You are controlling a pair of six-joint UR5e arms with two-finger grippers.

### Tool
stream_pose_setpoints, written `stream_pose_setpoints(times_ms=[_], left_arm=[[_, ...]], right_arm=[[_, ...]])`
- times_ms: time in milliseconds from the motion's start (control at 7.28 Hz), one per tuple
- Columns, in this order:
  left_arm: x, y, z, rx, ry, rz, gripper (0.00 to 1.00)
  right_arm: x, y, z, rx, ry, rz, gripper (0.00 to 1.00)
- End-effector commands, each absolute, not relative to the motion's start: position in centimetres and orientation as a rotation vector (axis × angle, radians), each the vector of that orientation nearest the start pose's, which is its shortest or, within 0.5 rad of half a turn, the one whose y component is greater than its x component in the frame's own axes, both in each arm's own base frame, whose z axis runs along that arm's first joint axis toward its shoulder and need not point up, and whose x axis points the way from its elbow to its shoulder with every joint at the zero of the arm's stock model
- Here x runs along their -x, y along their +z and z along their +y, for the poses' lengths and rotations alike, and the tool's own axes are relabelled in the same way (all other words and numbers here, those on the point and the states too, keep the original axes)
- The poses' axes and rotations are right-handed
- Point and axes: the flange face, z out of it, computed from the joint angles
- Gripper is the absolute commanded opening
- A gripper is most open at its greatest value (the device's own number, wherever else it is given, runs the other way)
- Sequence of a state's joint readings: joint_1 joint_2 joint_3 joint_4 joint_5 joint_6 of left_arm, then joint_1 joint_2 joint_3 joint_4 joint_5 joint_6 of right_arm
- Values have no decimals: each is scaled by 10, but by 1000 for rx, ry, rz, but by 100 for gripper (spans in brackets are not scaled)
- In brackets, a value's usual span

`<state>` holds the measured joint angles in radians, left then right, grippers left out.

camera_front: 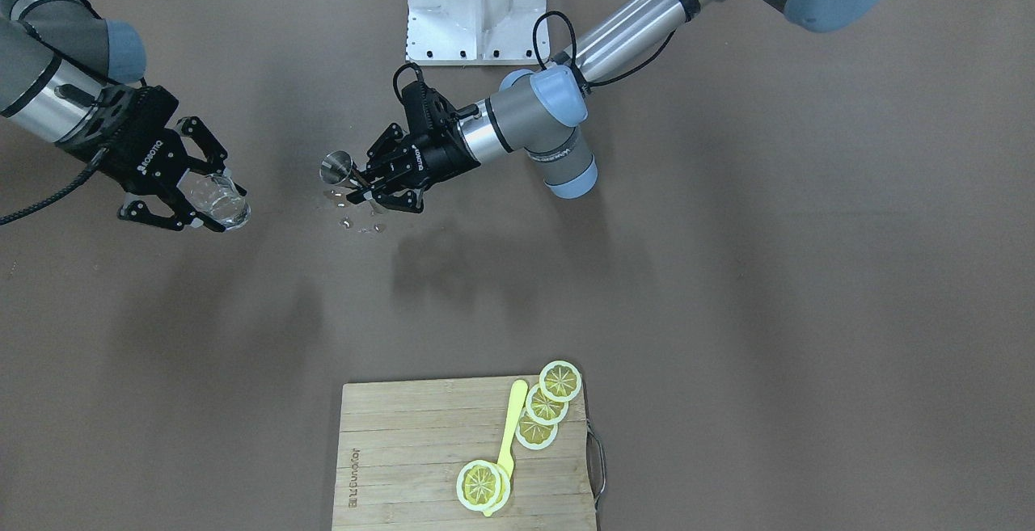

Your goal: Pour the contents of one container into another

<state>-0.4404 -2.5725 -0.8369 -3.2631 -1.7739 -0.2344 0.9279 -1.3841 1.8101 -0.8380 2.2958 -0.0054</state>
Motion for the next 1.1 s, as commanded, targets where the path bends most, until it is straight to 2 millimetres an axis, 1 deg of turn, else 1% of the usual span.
stream_pose_setpoints(times_ms=[0,137,412,549,687,824,962], left_arm=[[-673,157,-436,-1476,783,1383,0],[-674,159,-436,-1476,777,1375,0],[-675,159,-434,-1483,782,1370,0],[-675,159,-435,-1485,782,1368,0],[-675,159,-435,-1485,782,1368,0],[-675,158,-435,-1486,782,1369,0],[-675,158,-435,-1486,782,1369,0]], right_arm=[[278,299,-435,-773,-1059,-920,0],[287,297,-427,-745,-1122,-893,0],[310,301,-418,-742,-1169,-844,0],[317,300,-424,-729,-1163,-823,0],[326,290,-433,-694,-1167,-802,0],[329,282,-438,-690,-1187,-767,0],[331,283,-441,-675,-1179,-740,0]])
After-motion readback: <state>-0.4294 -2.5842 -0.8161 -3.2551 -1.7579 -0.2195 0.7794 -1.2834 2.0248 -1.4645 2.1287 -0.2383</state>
